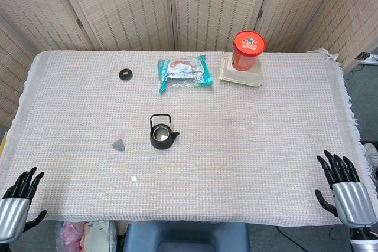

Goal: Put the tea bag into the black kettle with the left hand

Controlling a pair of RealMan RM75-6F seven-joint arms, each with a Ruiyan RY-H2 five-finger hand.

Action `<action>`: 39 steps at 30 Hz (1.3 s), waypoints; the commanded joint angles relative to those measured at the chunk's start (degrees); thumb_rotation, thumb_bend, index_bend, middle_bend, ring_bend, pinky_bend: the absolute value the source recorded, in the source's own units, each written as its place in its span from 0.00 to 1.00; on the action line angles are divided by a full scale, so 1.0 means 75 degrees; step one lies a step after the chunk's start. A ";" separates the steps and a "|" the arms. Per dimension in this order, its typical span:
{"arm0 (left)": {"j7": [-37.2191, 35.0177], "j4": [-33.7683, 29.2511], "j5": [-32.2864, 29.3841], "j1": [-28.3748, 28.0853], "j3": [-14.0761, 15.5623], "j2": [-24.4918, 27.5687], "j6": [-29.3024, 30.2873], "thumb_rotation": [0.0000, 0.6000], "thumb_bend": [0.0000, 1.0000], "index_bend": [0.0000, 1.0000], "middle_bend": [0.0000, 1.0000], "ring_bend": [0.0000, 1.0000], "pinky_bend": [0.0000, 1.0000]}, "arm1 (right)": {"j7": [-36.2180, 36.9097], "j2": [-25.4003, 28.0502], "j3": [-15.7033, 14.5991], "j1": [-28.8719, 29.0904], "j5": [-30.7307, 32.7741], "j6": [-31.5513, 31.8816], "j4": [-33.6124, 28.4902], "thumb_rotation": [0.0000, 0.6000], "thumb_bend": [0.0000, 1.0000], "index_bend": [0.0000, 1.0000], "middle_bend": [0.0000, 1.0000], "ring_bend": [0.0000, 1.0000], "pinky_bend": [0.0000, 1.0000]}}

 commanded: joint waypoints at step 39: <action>0.1217 -0.1410 -0.2134 -0.3469 -0.1173 -0.1899 -0.4284 1.00 0.31 0.44 1.00 1.00 1.00 | 0.1851 0.0266 0.0123 -0.0662 -0.0645 0.1879 0.0635 1.00 0.27 0.00 0.00 0.00 0.00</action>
